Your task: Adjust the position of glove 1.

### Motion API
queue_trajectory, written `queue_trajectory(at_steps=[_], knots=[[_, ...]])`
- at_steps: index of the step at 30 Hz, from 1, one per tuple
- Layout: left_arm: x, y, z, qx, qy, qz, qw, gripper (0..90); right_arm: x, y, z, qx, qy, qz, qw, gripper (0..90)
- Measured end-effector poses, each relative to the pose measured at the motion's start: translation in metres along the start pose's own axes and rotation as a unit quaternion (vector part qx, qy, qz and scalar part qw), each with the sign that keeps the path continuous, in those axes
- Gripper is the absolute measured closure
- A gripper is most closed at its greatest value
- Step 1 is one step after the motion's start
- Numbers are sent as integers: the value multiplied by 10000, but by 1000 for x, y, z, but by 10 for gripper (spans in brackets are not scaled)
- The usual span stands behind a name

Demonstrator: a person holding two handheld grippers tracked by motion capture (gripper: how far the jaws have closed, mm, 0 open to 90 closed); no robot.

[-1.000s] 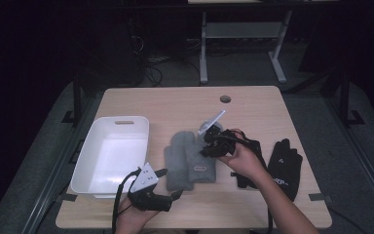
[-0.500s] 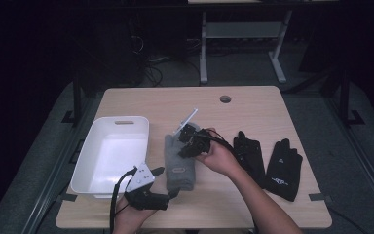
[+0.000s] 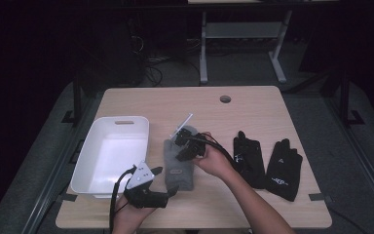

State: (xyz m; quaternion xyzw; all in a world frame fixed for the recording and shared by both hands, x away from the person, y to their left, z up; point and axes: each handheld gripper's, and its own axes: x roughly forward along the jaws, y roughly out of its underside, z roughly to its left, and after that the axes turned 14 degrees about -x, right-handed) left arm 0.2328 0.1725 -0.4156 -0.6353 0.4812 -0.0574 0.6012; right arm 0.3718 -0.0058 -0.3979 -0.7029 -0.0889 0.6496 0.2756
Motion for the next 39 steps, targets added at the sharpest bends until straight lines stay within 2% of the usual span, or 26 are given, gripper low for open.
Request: queue_trajectory(at_steps=[3, 5, 7, 10, 12, 14, 15, 16, 17, 18, 20, 22, 23, 27, 34, 36, 39], knots=[[1, 0, 1, -6, 4, 16, 10000, 207, 4, 4, -2, 37, -100, -19, 9999, 799], [1, 0, 1, -25, 1, 32, 10000, 207, 6, 6, -4, 62, -128, -50, 9999, 712], [2, -1, 1, -34, 25, 58, 10000, 210, 1, 8, -7, 100, -202, -224, 9995, 628], [5, 0, 1, -36, 31, 83, 10000, 215, -14, 13, -15, 351, -108, -510, 9980, 467], [5, -1, 0, -40, 50, 81, 9999, 215, -22, 18, -22, 639, -106, -664, 9957, 403], [5, -2, -2, -4, 41, 71, 10000, 215, -27, 23, -31, 880, -54, -681, 9938, 349], [4, -2, -2, -7, 49, 59, 10000, 214, -28, 25, -35, 964, -24, -728, 9927, 339], [5, -2, -2, 12, 60, 46, 10000, 214, -29, 29, -43, 1169, -63, -807, 9898, 329], [5, -3, -2, 7, 65, 48, 10000, 214, -29, 29, -43, 1169, -63, -807, 9898, 329], [5, -3, -2, -4, 79, 50, 10000, 213, -28, 32, -51, 1348, -95, -787, 9877, 332], [5, -3, -2, -11, 88, 53, 9999, 213, -27, 31, -54, 1411, -98, -771, 9869, 332], [6, -3, -2, -28, 100, 49, 9999, 212, -24, 30, -62, 1518, -91, -734, 9856, 327], [6, -3, -2, -11, 101, 44, 9999, 211, -22, 30, -69, 1599, -60, -790, 9839, 326], [8, -3, -4, 38, 127, 73, 9999, 210, -14, 31, -77, 1732, -51, -767, 9819, 321], [9, -3, -5, 58, 164, 112, 9998, 211, 4, 35, -92, 2115, -32, -702, 9748, 329], [9, -3, -5, 69, 162, 94, 9998, 211, 10, 36, -95, 2162, -55, -655, 9741, 335], [8, -3, -5, 57, 152, 95, 9998, 211, 20, 33, -94, 2125, 49, -377, 9764, 344]])
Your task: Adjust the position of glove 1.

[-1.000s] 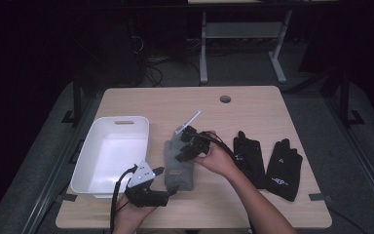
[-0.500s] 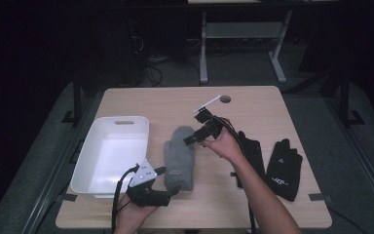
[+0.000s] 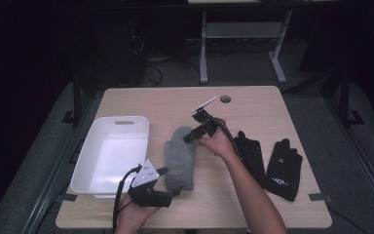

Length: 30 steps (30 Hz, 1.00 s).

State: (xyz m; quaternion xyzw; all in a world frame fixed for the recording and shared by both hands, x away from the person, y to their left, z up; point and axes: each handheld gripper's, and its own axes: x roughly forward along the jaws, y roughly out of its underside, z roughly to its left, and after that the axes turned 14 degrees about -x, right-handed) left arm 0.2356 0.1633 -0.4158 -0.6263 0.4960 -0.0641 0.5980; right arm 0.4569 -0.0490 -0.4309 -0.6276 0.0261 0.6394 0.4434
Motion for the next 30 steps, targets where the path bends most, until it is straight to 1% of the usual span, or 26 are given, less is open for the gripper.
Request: queue_trajectory(at_steps=[1, 3, 5, 8, 9, 10, 11, 13, 14, 15, 16, 18, 20, 23, 25, 26, 29, 30], knots=[[0, 0, 1, -11, 9, -18, 10000, 211, 5, -1, 0, 74, -21, 61, 10000, 358], [-1, 0, 1, 4, 0, -24, 10000, 211, 6, -1, 0, 93, -31, 82, 9999, 363], [-2, 0, 1, 12, -4, -29, 10000, 211, 10, -1, -1, 138, -122, 115, 9998, 365], [-2, 0, 1, 33, -7, -29, 10000, 211, 16, 1, -4, 267, -317, 160, 9990, 372], [-2, -1, 1, 46, -6, 5, 10000, 212, 18, 1, -6, 383, -405, 194, 9983, 387], [-1, 0, 0, 33, -5, -13, 10000, 211, 20, 2, -8, 512, -529, 203, 9971, 403], [-1, 0, 0, 45, -15, -3, 10000, 211, 21, 3, -9, 588, -652, 171, 9960, 445], [0, 0, -1, 61, -21, -2, 10000, 211, 22, 3, -10, 691, -821, 145, 9941, 539], [-1, 0, -1, 57, -20, -4, 10000, 211, 21, 3, -10, 669, -924, 112, 9934, 638], [-1, 0, -1, 61, -22, -4, 10000, 211, 21, 3, -10, 669, -924, 112, 9934, 638], [-1, 0, -1, 62, -24, -4, 10000, 211, 21, 3, -9, 651, -917, 122, 9936, 668], [-1, 0, -1, 43, -22, -6, 10000, 211, 18, 2, -8, 561, -868, 130, 9946, 732], [-1, 0, 0, 29, -15, -3, 10000, 211, 15, 2, -5, 402, -767, 116, 9962, 764], [0, 0, 0, -7, -2, 16, 10000, 211, 11, 4, -3, 266, -711, 92, 9971, 781], [0, 0, 0, -33, 34, 23, 10000, 211, 8, 6, -4, 252, -762, 110, 9967, 789], [1, -1, 0, -91, 94, 22, 9999, 212, 7, 7, -3, 255, -773, 113, 9966, 791], [1, -2, 0, -238, 204, 12, 9995, 212, -2, 12, -4, 186, -695, 117, 9973, 791], [1, -3, 0, -226, 201, 21, 9995, 219, -6, 14, -4, 150, -665, 107, 9976, 791]])
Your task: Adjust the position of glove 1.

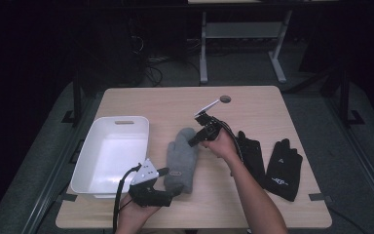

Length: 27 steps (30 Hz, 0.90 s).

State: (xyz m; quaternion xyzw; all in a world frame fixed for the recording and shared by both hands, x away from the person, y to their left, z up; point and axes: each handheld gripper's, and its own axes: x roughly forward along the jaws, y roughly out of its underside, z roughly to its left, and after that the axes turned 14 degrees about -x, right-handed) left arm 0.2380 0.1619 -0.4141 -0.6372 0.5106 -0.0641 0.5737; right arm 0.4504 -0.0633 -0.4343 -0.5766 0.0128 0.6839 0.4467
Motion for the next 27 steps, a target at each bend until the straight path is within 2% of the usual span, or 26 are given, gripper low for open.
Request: queue_trajectory(at_steps=[3, 8, 11, 13, 19, 20, 23, 25, 27], knots=[[1, -1, -2, -51, 10, 26, 10000, 220, -9, 8, -1, -25, 34, -50, 10000, 793], [4, -7, -4, -7, 25, 55, 10000, 220, -25, 30, -5, 11, 109, -99, 9999, 792], [8, -12, -6, 49, 24, 114, 9999, 221, -30, 34, -5, -5, 161, -87, 9998, 792], [11, -15, -7, 0, 16, 131, 9999, 223, -35, 39, -4, -69, 246, -81, 9996, 792], [22, -30, 0, -369, 6, 353, 9987, 230, -44, 53, -8, -84, 372, -137, 9992, 791], [25, -33, 1, -483, -2, 413, 9980, 230, -46, 57, -10, -70, 424, -152, 9990, 790], [31, -37, 5, -612, -73, 509, 9968, 231, -47, 61, -10, -80, 518, -134, 9985, 790], [39, -38, 7, -668, -273, 658, 9952, 231, -49, 65, -11, -102, 543, -146, 9984, 788], [44, -39, 10, -817, -261, 754, 9935, 237, -50, 68, -11, -103, 556, -165, 9983, 787]])
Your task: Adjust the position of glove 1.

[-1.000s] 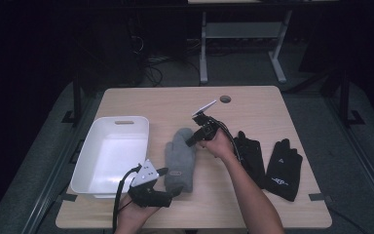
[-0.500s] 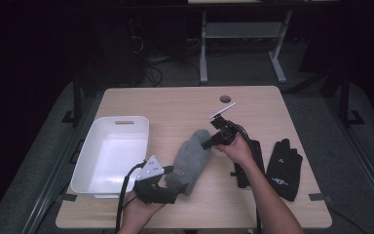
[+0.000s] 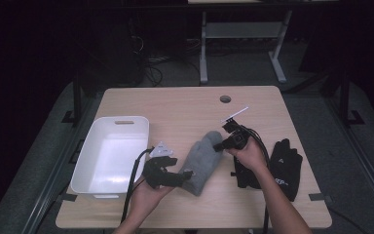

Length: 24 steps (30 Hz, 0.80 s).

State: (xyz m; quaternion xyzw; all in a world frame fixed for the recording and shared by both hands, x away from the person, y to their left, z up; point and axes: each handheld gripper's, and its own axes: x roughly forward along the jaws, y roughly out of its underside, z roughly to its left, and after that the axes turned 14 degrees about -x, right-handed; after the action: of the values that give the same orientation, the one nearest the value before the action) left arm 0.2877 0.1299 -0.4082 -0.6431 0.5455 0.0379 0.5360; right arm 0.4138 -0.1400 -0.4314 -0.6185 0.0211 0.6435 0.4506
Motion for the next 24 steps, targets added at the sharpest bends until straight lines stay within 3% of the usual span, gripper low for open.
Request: queue_trajectory(at_steps=[4, 8, 13, 15, 21, 24], knots=[[8, -1, 4, -287, 103, 147, 9994, 247, 0, 6, -1, -12, 22, -69, 10000, 785], [11, 0, 11, -628, 201, 306, 9974, 263, 1, 12, -2, -16, 11, -146, 9999, 781], [16, 0, 15, -786, 170, 473, 9956, 290, 0, 15, -1, -67, 44, -174, 9998, 779], [20, 1, 20, -954, 215, 607, 9933, 289, 0, 15, -1, -75, 50, -160, 9998, 779], [26, 5, 24, -1055, 180, 746, 9915, 261, 1, 18, -2, -65, 14, -232, 9997, 777], [29, 6, 23, -1131, 207, 908, 9892, 264, 1, 18, -3, -63, 31, -247, 9997, 775]])
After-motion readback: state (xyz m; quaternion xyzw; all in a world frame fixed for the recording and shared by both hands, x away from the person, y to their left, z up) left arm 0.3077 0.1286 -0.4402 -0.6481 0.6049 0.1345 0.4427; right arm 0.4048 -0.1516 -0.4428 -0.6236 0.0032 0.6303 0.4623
